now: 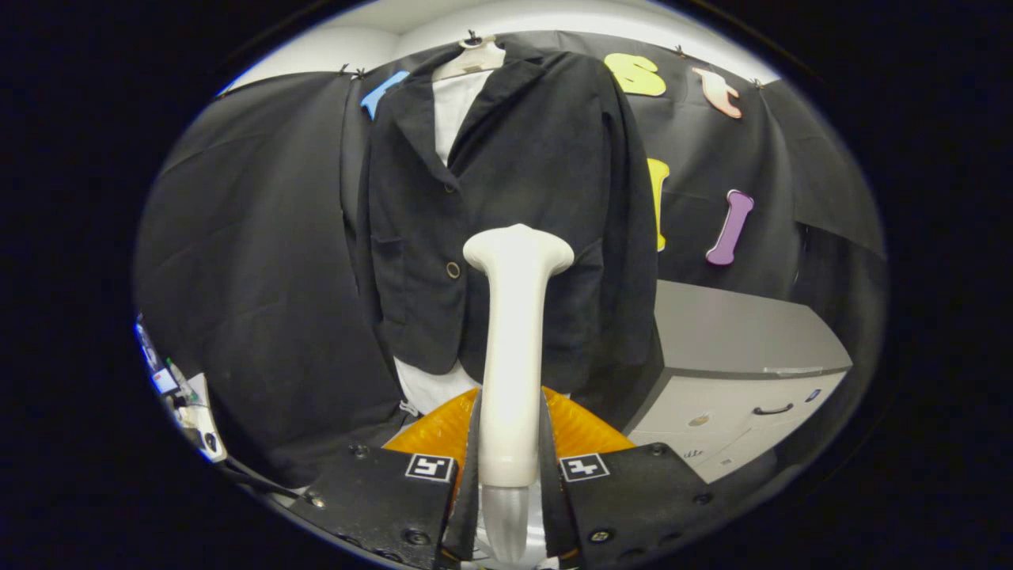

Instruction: Iron the clothes twice with a garment steamer, once on the left side and once on the right side.

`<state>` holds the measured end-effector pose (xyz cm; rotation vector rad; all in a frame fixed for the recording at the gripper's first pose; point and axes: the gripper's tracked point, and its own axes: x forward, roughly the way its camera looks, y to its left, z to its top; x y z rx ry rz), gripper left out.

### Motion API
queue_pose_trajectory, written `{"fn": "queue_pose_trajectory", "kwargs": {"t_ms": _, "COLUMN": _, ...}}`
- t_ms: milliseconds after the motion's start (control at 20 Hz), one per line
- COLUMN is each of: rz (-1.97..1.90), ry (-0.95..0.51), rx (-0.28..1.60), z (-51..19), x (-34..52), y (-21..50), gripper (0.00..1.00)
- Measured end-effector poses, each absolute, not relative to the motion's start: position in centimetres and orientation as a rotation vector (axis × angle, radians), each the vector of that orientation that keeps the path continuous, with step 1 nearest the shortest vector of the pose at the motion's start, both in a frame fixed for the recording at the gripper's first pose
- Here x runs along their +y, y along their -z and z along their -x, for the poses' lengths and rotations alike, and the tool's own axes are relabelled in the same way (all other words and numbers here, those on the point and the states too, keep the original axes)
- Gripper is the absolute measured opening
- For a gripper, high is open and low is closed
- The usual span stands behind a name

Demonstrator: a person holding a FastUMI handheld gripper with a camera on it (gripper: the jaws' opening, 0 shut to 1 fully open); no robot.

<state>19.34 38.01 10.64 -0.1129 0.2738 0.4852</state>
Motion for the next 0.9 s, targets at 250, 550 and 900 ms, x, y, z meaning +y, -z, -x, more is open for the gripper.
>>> {"fn": "queue_pose_trajectory", "kwargs": {"t_ms": 250, "rz": 0.123, "ry": -0.5, "rx": 0.326, "z": -18.8, "x": 38.3, "y": -8.0, "gripper": 0.36}}
{"fn": "queue_pose_trajectory", "kwargs": {"t_ms": 550, "rz": 0.135, "ry": -0.503, "rx": 0.394, "z": -19.0, "x": 38.2, "y": -5.0, "gripper": 0.36}}
{"fn": "queue_pose_trajectory", "kwargs": {"t_ms": 900, "rz": 0.107, "ry": -0.504, "rx": 0.419, "z": -18.5, "x": 37.8, "y": -4.9, "gripper": 0.36}}
